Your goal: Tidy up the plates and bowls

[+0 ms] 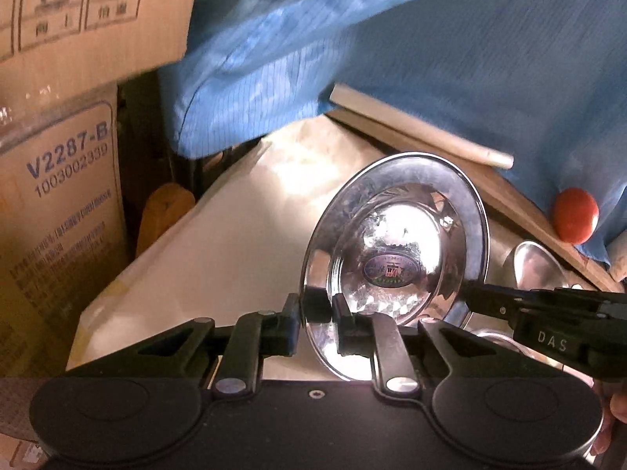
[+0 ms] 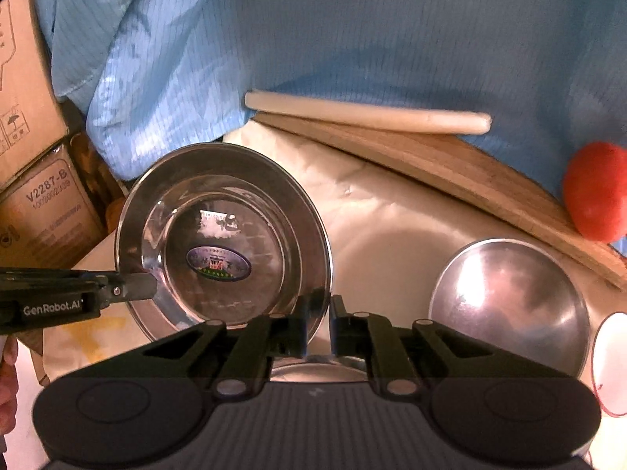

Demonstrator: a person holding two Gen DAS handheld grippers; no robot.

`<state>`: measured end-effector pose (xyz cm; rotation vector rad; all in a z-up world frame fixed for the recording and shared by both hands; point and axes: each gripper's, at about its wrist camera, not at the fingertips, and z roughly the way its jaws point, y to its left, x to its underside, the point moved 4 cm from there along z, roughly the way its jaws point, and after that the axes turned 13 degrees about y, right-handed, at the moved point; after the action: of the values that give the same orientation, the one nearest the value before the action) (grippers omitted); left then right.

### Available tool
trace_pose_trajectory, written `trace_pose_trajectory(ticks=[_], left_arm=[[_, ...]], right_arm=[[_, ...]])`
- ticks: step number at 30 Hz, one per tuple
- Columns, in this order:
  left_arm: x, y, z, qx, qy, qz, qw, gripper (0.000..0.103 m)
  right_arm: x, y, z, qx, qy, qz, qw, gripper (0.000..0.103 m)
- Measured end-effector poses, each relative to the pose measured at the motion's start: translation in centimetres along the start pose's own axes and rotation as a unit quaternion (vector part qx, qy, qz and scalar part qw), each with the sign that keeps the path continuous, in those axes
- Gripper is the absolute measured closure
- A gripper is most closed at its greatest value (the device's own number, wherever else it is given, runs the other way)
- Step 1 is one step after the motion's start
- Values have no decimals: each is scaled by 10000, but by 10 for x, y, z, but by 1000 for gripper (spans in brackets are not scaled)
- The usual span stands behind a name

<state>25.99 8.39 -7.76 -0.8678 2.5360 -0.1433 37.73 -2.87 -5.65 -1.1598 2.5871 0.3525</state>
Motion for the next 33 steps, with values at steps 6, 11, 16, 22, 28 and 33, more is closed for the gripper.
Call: trace_pose_trajectory(ticks=[6, 11, 16, 22, 28, 33], left_arm=[[-6, -7, -5, 5, -159, 15, 9999, 85], [-8, -12, -8, 51, -234, 67, 9997, 84], [-9, -17, -7, 100, -217, 186, 9995, 84], [-8, -30, -4, 273, -147, 463, 9984, 84], [10, -59, 6, 507, 161, 1065, 9929, 85], [14, -54, 17, 490, 380, 1025, 9928, 86]], right_arm=[[-5, 0, -7, 66, -239, 99, 9996, 93], [-6, -2, -12, 77, -327, 153, 9993, 93], [4, -5, -20, 88, -357, 218, 9991, 93], [25, -13, -33, 85, -389, 433, 9983, 101], [45, 7, -40, -87, -369, 198, 9991, 103], [61, 3, -35, -122, -222, 514, 9984, 102]])
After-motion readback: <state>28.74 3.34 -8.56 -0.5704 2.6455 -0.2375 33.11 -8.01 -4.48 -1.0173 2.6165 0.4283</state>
